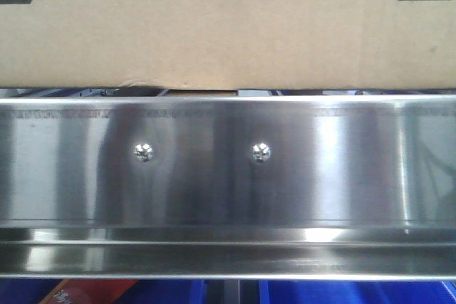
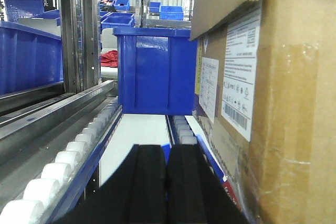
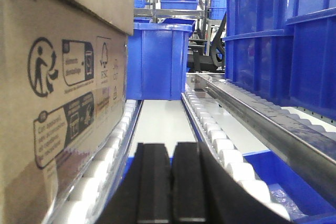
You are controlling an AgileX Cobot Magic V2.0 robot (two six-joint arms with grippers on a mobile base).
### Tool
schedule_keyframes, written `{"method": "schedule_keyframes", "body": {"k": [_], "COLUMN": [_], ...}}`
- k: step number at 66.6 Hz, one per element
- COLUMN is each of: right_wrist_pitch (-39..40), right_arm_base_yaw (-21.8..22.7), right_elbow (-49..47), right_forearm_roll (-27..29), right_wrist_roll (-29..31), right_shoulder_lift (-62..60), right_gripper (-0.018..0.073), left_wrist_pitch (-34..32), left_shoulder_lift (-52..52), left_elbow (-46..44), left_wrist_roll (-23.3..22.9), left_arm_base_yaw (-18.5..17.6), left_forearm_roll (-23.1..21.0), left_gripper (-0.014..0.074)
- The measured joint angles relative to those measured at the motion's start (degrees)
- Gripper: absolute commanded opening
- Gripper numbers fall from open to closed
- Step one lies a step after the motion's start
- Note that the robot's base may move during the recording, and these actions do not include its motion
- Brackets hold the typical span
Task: Grab carton from right shelf to conveyor
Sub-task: 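Clamp the carton's side walls with both grippers on the roller shelf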
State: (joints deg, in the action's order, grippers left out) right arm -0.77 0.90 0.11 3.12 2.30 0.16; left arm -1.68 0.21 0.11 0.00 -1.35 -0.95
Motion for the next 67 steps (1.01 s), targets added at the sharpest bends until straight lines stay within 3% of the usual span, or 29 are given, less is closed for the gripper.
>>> {"method": "schedule_keyframes", "body": {"k": [59, 67], "right_wrist_pitch": [0.8, 7.3], "right_arm_base_yaw": [0.0, 0.0], "right_elbow": [0.0, 0.0], "right_forearm_roll": [0.0, 0.0], "right_wrist_roll": [0.0, 0.0], "right_shoulder_lift": [0.0, 0.0], "right_gripper": [-0.0075, -0.0075], "left_wrist_pitch": [-0.3, -6.0], "left_shoulder_lift": [0.0, 0.0], "left_elbow": [0.0, 0.1], "left_wrist_roll": [0.0, 0.0], "left_arm_base_yaw": [0.0, 0.0], "left_forearm_roll": [0.0, 0.0], "left_gripper": [-0.0018, -0.0018]}}
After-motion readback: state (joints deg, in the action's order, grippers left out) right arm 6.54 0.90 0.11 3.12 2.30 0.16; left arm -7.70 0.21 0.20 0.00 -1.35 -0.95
